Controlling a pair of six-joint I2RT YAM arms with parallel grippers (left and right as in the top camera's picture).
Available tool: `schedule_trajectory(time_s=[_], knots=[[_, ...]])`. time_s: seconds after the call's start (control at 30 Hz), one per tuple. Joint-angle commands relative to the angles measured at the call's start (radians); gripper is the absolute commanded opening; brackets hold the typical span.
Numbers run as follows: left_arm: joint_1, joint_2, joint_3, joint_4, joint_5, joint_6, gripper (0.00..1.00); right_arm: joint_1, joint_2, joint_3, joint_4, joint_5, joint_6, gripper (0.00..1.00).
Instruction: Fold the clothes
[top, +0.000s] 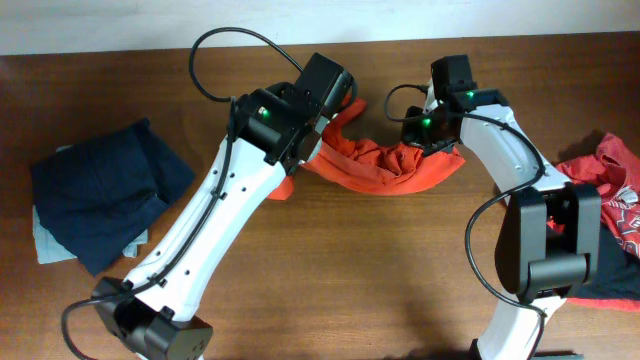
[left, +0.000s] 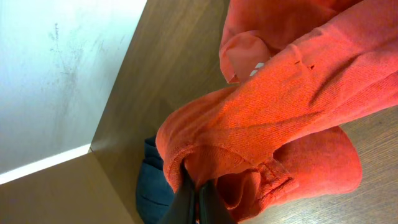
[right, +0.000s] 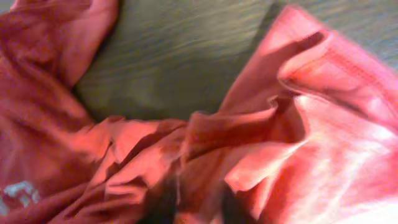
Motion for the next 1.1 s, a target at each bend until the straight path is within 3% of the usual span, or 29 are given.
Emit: schedule_trajectory(time_s=[0.0, 0.2, 0.43, 0.6, 0.8, 0.9, 1.07], knots=[[0.003, -0.016, 0.006, -0.006, -0.017, 0.012, 0.01, -0.044, -0.017, 0.068, -0.083, 0.074, 0.019, 0.04], [0.019, -0.019, 0.007, -0.008, -0.106, 0.012, 0.01, -0.229, -0.141, 0.258, -0.313, 0.074, 0.019, 0.04], [0.078, -0.019, 0.007, -0.003, -0.106, -0.001, 0.05, -0.355, -0.214, 0.294, -0.463, 0.081, 0.019, 0.04], [0.109, -0.025, 0.007, 0.008, -0.106, -0.034, 0.06, -0.353, -0.214, 0.293, -0.509, 0.076, -0.011, 0.04], [0.110, -0.068, 0.011, 0.043, -0.105, -0.039, 0.05, -0.335, -0.246, 0.294, -0.497, -0.003, -0.146, 0.03], [0.110, -0.108, 0.011, 0.052, 0.035, -0.035, 0.11, -0.335, -0.270, 0.294, -0.486, -0.006, -0.146, 0.04], [0.132, -0.072, -0.005, -0.006, 0.575, -0.029, 0.19, -0.335, -0.274, 0.294, -0.505, -0.006, -0.146, 0.04]])
